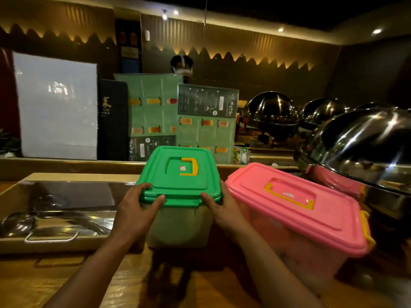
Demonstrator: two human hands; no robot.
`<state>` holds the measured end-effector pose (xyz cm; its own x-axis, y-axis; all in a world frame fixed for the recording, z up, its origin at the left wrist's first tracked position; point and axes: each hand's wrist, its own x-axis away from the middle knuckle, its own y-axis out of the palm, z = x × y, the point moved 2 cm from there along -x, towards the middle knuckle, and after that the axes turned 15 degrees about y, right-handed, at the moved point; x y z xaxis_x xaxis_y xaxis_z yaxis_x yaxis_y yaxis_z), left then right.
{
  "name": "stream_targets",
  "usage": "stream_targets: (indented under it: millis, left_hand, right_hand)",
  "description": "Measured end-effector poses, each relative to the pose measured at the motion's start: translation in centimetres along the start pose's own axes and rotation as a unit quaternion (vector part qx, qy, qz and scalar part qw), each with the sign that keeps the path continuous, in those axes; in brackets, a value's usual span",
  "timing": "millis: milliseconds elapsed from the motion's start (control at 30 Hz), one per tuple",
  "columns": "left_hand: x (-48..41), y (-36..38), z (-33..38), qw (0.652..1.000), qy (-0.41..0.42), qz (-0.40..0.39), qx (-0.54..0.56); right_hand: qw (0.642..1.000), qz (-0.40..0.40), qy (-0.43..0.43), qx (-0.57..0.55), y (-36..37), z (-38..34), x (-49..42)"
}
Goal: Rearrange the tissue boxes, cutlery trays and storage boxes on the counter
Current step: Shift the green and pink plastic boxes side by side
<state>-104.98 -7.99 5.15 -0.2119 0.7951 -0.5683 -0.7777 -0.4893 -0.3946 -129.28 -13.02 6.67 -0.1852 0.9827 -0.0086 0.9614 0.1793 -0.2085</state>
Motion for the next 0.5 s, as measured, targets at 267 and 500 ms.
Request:
stream_targets:
  millis: [267,500]
  left_hand:
    - [1.9,1.2,2.9,0.987,0.106,0.065,-0.105]
    - [4.6,8.8,12.8,0.968,0.247,-0.036,0.016]
  right_hand:
    - [0.974,0.075,-0.01,0.214,-5.0,-1.9,4.9]
    - [0.949,0.203,-0.092,0.221,-15.9,-3.8,9.6]
